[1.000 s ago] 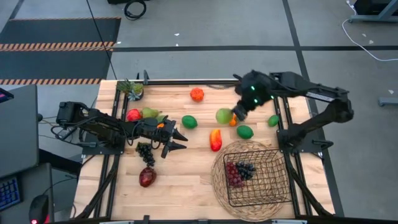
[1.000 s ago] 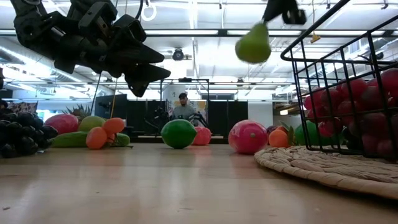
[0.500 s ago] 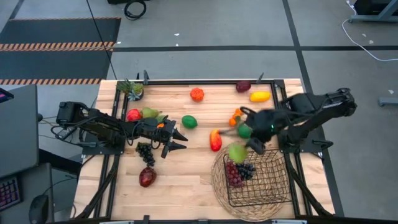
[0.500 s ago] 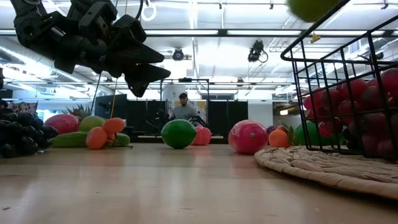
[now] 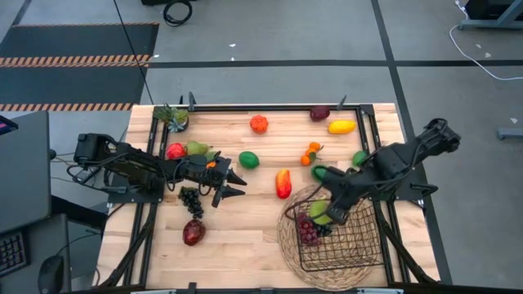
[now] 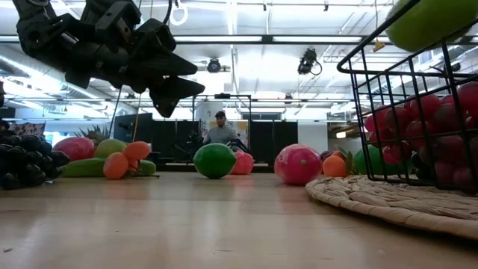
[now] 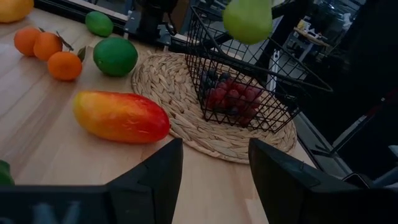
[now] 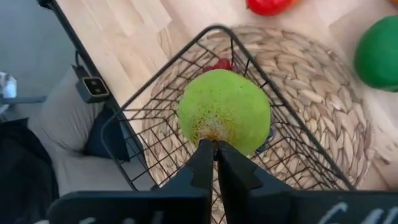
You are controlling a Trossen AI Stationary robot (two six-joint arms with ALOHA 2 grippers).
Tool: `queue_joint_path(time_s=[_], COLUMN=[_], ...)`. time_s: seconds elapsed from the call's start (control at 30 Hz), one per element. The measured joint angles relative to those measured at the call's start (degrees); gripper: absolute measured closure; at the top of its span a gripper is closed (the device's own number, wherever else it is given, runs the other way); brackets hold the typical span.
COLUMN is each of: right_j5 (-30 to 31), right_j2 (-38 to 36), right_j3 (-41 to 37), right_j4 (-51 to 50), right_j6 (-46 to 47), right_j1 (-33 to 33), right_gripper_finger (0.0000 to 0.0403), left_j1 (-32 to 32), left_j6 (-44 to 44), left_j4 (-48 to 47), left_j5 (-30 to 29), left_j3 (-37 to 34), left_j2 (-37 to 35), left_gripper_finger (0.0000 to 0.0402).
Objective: Build produce basket
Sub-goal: Put the right green pear into the black wire basket, then put the right orange tangerines into the black wire basket
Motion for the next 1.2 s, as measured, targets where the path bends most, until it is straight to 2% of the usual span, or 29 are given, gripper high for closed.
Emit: queue_joint_path(time_s=[0.17,0.43,0.53,0.7,0.77,0.93,1.2], right_j5=[-0.33,0.27,2.90,11.32,12.23,9.48,4.87], right_j2=[2.28,2.62,1.82,1.36,1.63,4.47,14.18], right_j3=[0.00,-0.02,-0.02,-0.02,-0.02,-0.35,-1.46], right_j4=[-0.07,-0.13,-0.37,-2.41,-2.12,-1.11,0.38], right_j6=[-0.02,-1.94,-3.72,-9.81,-14.24,-24.34,-38.62], right_j1=[0.00,-0.95,-3.01,-9.97,-13.41,-22.84,-36.01], right_gripper_finger=[0.0355,0.0274,0.0252,0.0240,0.0242,0.0245,0.0245], left_j1=[-0.81,-0.74,-0.78,-0.76,-0.76,-0.74,-0.78], left_j6=[0.49,0.57,0.62,0.60,0.59,0.59,0.62], left_j4=[-0.06,-0.02,0.00,0.52,0.74,0.97,0.86], left_j5=[0.00,-0.01,0.00,-0.02,-0.01,-0.04,-0.04], left_j3=[-0.01,-0.01,-0.01,0.00,-0.01,-0.01,-0.01], left_j2=[0.00,0.00,0.00,0.00,0.00,0.00,0.00], left_gripper_finger=[0.0212,0.0212,0.0212,0.0212,0.0212,0.0212,0.0212])
